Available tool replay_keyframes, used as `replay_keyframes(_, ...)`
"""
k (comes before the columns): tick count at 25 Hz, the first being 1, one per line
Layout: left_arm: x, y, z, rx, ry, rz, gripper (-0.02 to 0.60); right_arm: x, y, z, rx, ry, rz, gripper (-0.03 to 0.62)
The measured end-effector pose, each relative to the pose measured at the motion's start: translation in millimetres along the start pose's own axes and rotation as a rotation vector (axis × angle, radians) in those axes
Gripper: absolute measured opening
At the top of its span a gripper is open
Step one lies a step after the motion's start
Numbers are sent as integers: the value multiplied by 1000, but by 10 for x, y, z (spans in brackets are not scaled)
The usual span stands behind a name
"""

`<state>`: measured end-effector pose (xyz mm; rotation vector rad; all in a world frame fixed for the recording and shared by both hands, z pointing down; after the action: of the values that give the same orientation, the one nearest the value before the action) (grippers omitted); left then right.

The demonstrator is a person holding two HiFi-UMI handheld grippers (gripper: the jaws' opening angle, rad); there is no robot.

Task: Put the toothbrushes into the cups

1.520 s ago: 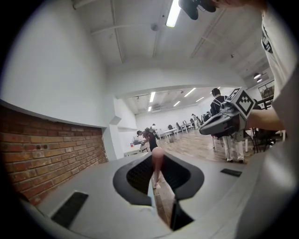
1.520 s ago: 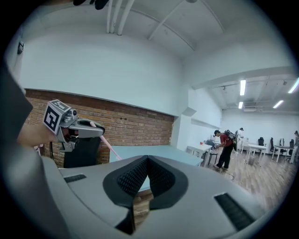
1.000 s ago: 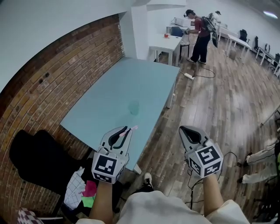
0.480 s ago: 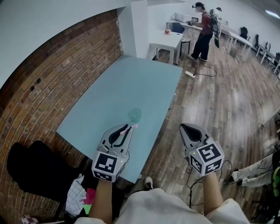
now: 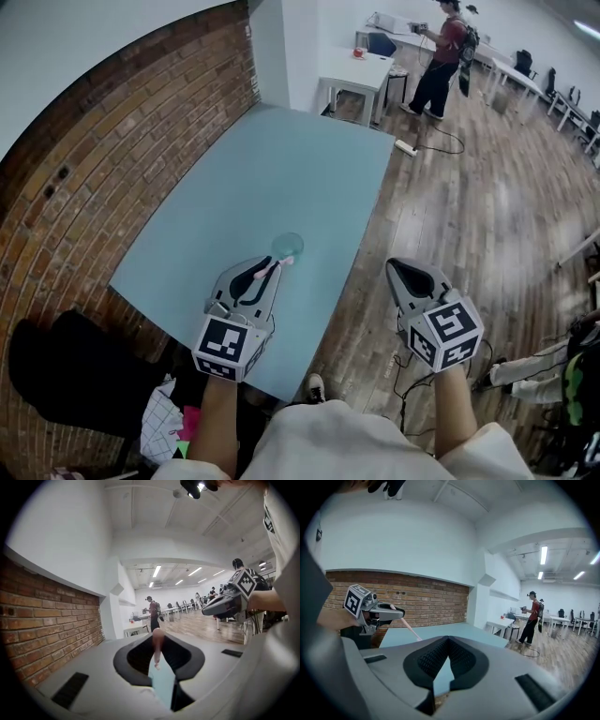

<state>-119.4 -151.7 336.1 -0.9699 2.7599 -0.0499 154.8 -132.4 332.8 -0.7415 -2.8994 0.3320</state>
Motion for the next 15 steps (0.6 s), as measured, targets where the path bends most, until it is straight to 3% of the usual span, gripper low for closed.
replay_keyframes(15,286,-341,-231,42,24,4,63,-120,-442,-139,43,-26,28,11)
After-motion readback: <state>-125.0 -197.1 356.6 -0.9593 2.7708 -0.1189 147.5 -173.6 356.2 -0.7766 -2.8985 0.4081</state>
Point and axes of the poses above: the fingertips, and each gripper's own axes: y backward along the fingers, x to its left, z out of its top, the point moved 8 cm from there along y, backward along the fingers, and after that the axes turned 3 degrees about -x, right-handed, at the moved point
